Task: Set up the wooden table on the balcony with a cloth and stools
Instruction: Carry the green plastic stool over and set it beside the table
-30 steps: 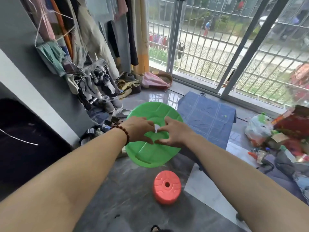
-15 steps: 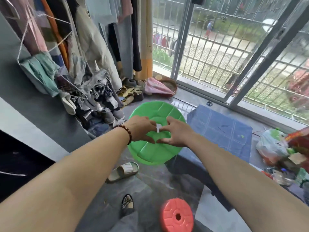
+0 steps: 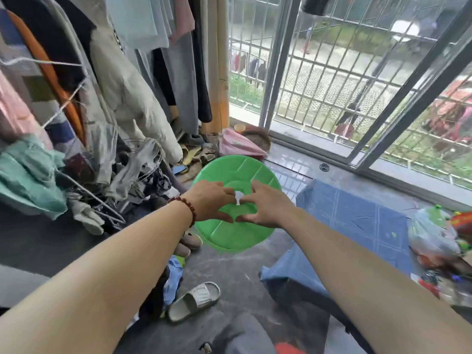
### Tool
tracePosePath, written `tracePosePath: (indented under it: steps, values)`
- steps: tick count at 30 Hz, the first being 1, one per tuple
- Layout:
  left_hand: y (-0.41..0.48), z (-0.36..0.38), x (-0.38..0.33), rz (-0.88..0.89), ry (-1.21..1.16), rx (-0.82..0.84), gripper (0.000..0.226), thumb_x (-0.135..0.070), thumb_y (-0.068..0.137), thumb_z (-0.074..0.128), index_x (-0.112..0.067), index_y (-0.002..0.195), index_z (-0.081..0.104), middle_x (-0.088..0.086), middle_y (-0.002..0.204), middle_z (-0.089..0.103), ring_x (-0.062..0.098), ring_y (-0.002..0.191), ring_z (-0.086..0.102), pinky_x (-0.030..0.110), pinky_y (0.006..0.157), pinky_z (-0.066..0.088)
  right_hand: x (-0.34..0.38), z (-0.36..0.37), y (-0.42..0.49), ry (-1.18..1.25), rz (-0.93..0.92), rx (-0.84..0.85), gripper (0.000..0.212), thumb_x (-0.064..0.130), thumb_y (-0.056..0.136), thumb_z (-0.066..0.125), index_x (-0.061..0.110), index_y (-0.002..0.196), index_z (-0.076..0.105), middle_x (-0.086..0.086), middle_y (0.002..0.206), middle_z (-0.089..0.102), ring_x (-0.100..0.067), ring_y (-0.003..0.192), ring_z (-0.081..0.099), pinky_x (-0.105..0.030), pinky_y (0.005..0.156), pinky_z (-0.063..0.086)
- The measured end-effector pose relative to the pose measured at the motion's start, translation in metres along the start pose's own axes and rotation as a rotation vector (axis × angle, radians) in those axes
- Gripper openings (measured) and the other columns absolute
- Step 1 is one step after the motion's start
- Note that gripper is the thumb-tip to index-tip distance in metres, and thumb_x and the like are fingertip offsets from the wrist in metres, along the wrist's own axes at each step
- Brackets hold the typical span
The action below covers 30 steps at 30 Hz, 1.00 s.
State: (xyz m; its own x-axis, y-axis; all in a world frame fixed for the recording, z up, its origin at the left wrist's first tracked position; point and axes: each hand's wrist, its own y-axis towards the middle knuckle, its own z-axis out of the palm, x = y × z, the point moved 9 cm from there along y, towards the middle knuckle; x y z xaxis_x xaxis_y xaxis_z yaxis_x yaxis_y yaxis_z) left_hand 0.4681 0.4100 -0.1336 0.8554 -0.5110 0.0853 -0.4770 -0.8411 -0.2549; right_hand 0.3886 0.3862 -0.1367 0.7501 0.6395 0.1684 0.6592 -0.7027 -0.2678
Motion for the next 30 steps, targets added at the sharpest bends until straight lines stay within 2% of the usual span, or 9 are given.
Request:
tracePosePath:
  steps: [7,11,18,26,30]
  values:
    - [0.087,0.002,0.035,0.029,0.005,0.011,0.06,-0.065,0.085,0.044,-0.027,0.132,0.048,-0.009,0.128,0.052,0.018,0.11,0.051,0.036,0.081,0.049,-0.069,-0.002,0.063,0.011,0.038,0.063,0.061,0.067,0.079,0.055,0.038,0.132,0.05,-0.004,0.119,0.04,-0.024,0.109,0.048,-0.035,0.085,0.043]
    - [0.148,-0.004,0.051,0.045,-0.027,0.022,0.06,-0.064,0.085,0.044,-0.028,0.134,0.046,-0.009,0.131,0.05,0.018,0.11,0.05,0.034,0.081,0.047,-0.12,-0.016,0.096,0.015,0.049,0.075,0.058,0.063,0.08,0.057,0.036,0.131,0.051,-0.005,0.115,0.04,-0.024,0.104,0.048,-0.03,0.077,0.037]
    - [0.241,-0.008,0.052,0.079,-0.064,0.035,0.059,-0.062,0.086,0.046,-0.027,0.132,0.047,-0.008,0.13,0.05,0.018,0.11,0.05,0.033,0.079,0.046,-0.205,-0.019,0.126,0.025,0.097,0.114,0.058,0.064,0.08,0.057,0.037,0.13,0.051,-0.005,0.117,0.04,-0.025,0.107,0.047,-0.033,0.083,0.04]
    - [0.285,-0.008,0.06,0.121,-0.065,0.052,0.06,-0.063,0.086,0.044,-0.028,0.133,0.047,-0.008,0.131,0.049,0.017,0.111,0.049,0.033,0.083,0.047,-0.243,-0.02,0.146,0.051,0.103,0.127,0.058,0.065,0.08,0.055,0.036,0.131,0.051,-0.005,0.113,0.04,-0.023,0.104,0.047,-0.03,0.078,0.036]
    - [0.299,-0.005,0.069,0.136,-0.075,0.062,0.059,-0.063,0.086,0.044,-0.027,0.134,0.046,-0.009,0.133,0.048,0.017,0.113,0.049,0.033,0.084,0.045,-0.253,-0.013,0.161,0.084,0.117,0.142,0.058,0.067,0.079,0.054,0.037,0.129,0.052,-0.003,0.112,0.039,-0.023,0.105,0.046,-0.035,0.084,0.043]
